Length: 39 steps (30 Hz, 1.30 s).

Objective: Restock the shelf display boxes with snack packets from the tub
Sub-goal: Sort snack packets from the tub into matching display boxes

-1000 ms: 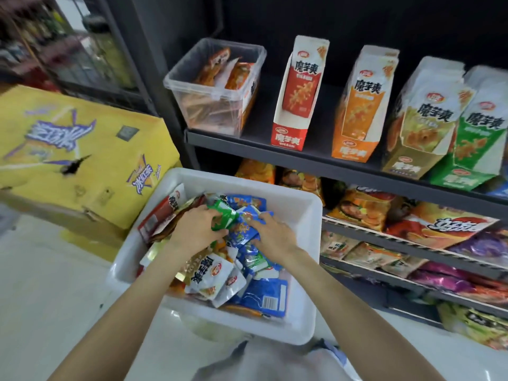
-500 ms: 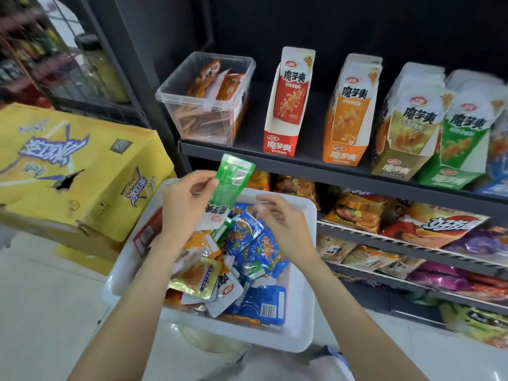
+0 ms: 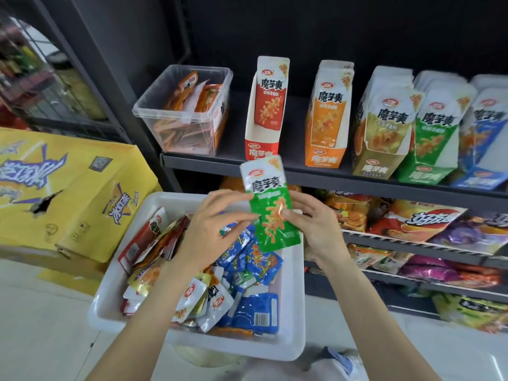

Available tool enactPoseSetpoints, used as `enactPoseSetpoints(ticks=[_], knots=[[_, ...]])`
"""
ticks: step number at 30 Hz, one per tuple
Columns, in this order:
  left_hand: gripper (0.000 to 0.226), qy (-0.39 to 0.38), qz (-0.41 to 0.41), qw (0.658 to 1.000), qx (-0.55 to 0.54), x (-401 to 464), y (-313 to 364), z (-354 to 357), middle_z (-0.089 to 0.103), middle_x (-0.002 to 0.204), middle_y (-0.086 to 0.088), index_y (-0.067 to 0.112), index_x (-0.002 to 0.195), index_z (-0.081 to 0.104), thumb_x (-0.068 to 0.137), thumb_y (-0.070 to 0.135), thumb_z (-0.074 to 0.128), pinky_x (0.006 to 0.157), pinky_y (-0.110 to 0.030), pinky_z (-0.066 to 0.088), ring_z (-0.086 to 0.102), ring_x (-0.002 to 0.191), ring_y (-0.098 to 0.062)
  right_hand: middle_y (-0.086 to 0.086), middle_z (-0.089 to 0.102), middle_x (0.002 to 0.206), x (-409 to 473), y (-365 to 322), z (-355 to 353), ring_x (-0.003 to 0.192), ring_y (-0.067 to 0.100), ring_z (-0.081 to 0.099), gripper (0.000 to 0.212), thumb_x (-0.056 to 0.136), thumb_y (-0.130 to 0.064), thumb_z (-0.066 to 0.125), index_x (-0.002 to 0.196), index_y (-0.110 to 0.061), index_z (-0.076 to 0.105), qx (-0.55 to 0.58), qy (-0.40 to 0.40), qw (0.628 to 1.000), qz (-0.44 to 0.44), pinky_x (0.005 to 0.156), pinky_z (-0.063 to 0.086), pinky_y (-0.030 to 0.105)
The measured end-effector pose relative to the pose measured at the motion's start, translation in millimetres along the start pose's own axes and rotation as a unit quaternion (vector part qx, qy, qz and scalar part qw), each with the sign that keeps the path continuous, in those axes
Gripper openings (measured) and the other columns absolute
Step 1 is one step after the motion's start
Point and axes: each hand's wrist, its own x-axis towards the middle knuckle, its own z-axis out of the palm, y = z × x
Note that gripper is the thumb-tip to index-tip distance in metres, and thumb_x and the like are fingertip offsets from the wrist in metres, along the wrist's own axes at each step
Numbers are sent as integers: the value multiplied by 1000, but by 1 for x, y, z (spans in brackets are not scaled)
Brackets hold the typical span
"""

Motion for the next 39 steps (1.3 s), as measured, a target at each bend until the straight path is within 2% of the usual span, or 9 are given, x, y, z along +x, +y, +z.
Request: enactPoseSetpoints(ticks=[3,5,11,15,19,24,29,34,39], knots=[[38,-24,-126,985,-116,24,22,11,51,132,11,28,125,56,88,30,61,105,-29,38,47,123,-7,-7,68,94,-4,-16,-23,80,-3,66,31,84,5,64,96,-24,62,6,75,993,-86,69,52,15],[47,-65,-144,973,-169,51,44,26,53,129,15,31,132,47,88,31,62,102,-27,41,50,119,-1,-11,66,90,-2,-28,-47,77,-5,64,29,87,1,63,93,-27,59,-2,144,982,-121,70,51,17],[53,-108,-79,981,-139,134,104,103,54,133,5,23,139,42,90,26,62,100,-30,43,50,120,-9,-17,53,83,16,-63,-141,78,9,55,25,92,-14,60,89,-36,49,-95,384,891,-222,75,52,29],[41,-96,3,995,-36,173,119,148,59,127,-2,18,130,55,89,22,58,99,-41,41,48,120,-23,-15,49,83,42,-80,-206,74,-11,51,9,91,-7,59,99,-7,55,-140,460,841,-247,75,49,14],[38,-117,38,991,49,198,120,181,56,131,1,19,126,58,89,21,58,105,-44,32,40,128,-24,-17,53,77,73,-82,-232,69,-12,53,9,89,-13,64,93,-10,56,-216,452,844,-192,69,45,11],[35,-134,68,981,121,207,119,200,57,131,0,18,118,66,83,22,66,107,-53,29,40,129,-28,4,69,83,93,-62,-242,76,20,63,16,86,-23,69,90,-8,66,-376,388,834,-109,65,46,28],[33,-124,73,980,141,207,117,204,57,131,0,20,115,68,82,24,68,108,-57,23,38,129,-27,10,59,100,88,-58,-241,78,28,59,16,84,-17,69,92,-8,58,-450,395,791,-127,63,36,29],[33,-121,75,984,106,207,114,198,55,134,0,21,119,65,86,25,63,111,-51,21,38,131,-26,7,56,96,72,-60,-228,69,23,55,12,87,-15,62,97,-9,58,-447,391,774,-220,56,35,27],[20,55,9,996,-74,178,113,147,65,99,8,14,101,66,91,26,54,87,-35,43,57,99,-12,-8,57,90,28,-66,-174,71,3,46,14,89,-14,60,103,-11,60,-367,299,827,-302,63,36,8]])
